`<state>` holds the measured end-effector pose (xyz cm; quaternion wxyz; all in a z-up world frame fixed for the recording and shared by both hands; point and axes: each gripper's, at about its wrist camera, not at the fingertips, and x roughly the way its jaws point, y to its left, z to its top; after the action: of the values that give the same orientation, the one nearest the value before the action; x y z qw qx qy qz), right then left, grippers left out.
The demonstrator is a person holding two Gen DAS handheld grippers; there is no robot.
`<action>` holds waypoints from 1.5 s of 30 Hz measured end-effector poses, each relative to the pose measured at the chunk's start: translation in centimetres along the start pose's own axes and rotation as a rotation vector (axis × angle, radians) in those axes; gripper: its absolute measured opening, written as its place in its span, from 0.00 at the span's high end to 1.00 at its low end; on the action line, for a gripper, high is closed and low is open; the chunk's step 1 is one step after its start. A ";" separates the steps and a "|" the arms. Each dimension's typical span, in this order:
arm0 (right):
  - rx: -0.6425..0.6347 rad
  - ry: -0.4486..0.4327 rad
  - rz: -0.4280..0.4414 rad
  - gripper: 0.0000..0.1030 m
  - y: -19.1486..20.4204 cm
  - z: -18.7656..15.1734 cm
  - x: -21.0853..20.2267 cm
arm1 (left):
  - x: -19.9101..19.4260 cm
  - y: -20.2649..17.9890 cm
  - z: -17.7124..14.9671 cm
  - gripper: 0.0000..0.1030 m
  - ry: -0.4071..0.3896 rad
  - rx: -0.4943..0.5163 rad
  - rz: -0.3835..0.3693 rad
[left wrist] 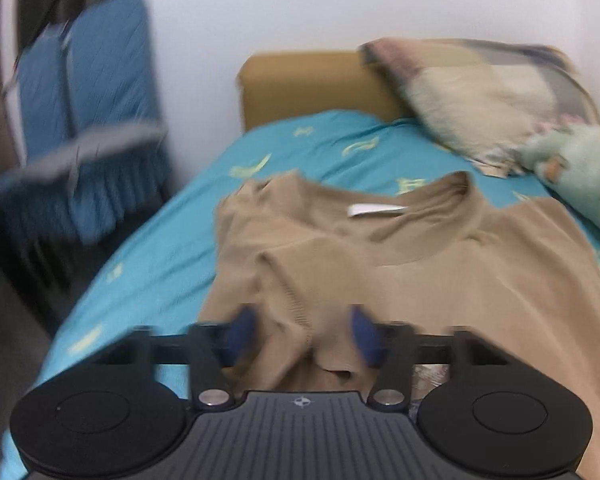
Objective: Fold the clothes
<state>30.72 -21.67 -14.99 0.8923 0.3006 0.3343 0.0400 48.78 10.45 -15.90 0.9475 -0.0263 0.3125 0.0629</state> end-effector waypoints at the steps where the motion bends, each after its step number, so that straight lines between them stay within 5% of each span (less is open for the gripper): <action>1: -0.005 0.005 -0.003 0.19 0.0 -0.1 0.2 | 0.8 0.7 0.3 0.89 0.019 -0.041 -0.001; 6: -0.040 0.019 -0.022 0.19 0.4 -0.7 1.0 | 0.3 6.4 1.6 0.92 0.008 -0.206 -0.052; 16: -0.142 0.044 -0.063 0.19 1.7 -2.3 2.8 | -1.1 20.6 5.7 0.95 0.041 -0.318 0.259; 21: -0.148 0.048 -0.083 0.19 1.7 -2.4 3.4 | -2.3 25.3 3.6 0.87 0.062 -0.395 0.275; 25: -0.152 0.049 -0.081 0.19 1.8 -2.4 3.4 | -4.4 26.9 0.7 0.61 0.075 -0.532 0.200; 31: -0.145 0.049 -0.074 0.19 1.7 -2.5 3.1 | -7.5 26.4 -5.5 0.50 0.132 -0.789 -0.003; 36: -0.145 0.053 -0.068 0.19 1.8 -2.5 3.0 | -7.0 24.4 -6.7 0.44 0.129 -0.802 0.019; 38: -0.147 0.055 -0.069 0.19 1.8 -2.5 3.0 | -6.7 23.8 -6.5 0.51 0.127 -0.791 0.047; 40: -0.145 0.059 -0.069 0.19 1.7 -2.5 3.1 | -5.9 23.6 -6.0 0.92 0.145 -0.783 0.055; 45: -0.132 0.054 -0.058 0.19 1.7 -2.2 3.1 | -5.6 24.0 -3.4 0.96 0.106 -0.655 0.226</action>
<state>31.95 -18.31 -17.11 0.9017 0.2300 0.3634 0.0442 39.07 33.36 -15.52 0.8582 -0.2973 0.3254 0.2631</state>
